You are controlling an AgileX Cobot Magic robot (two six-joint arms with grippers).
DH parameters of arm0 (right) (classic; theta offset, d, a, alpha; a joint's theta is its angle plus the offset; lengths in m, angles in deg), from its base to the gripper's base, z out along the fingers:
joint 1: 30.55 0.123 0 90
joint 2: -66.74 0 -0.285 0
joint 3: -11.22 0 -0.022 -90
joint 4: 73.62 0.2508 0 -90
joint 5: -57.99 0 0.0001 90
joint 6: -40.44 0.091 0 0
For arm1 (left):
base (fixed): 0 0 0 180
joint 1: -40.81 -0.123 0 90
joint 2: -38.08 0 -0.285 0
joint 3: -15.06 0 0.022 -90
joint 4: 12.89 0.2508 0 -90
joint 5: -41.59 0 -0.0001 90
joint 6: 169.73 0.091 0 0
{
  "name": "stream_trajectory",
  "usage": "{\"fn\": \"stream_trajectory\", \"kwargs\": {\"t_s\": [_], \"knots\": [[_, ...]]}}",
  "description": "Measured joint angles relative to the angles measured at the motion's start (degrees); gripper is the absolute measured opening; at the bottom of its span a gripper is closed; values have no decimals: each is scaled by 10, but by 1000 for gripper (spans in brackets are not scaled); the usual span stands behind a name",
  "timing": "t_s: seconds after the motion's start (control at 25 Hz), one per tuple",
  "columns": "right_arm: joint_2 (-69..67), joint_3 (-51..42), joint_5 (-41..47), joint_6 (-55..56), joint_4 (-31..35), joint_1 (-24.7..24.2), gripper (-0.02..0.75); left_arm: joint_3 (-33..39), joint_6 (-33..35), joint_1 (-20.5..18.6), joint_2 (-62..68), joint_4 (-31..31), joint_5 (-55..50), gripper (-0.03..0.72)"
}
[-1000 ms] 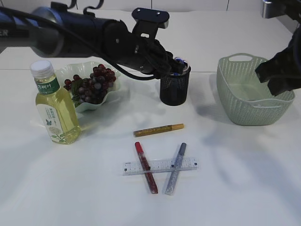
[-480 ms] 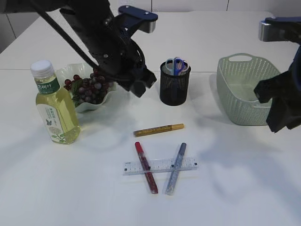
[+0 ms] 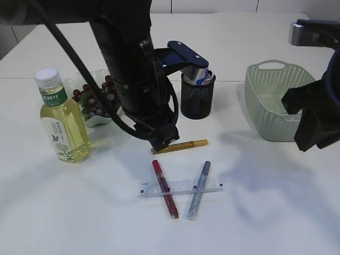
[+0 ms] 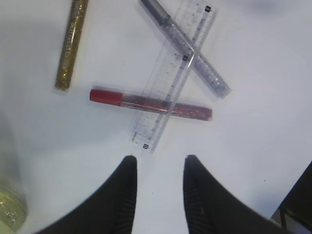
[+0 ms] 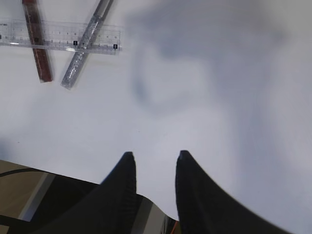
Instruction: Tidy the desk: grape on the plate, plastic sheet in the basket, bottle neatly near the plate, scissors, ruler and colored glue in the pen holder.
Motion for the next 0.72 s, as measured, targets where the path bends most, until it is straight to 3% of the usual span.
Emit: {"fn": "stream_trajectory", "kwargs": {"t_s": [0.2, 0.36, 0.56, 0.72], "knots": [[0, 0, 0, 13, 0, 0, 255, 0, 1, 3, 0, 10, -2, 240], [0, 0, 0, 40, 0, 0, 386, 0, 3, 3, 0, 10, -8, 258], [0, 0, 0, 59, 17, 0, 459, 0, 39, 3, 1, 10, -8, 382], [0, 0, 1, 80, 6, -10, 463, -1, 91, 3, 20, 8, -7, 417]]}}
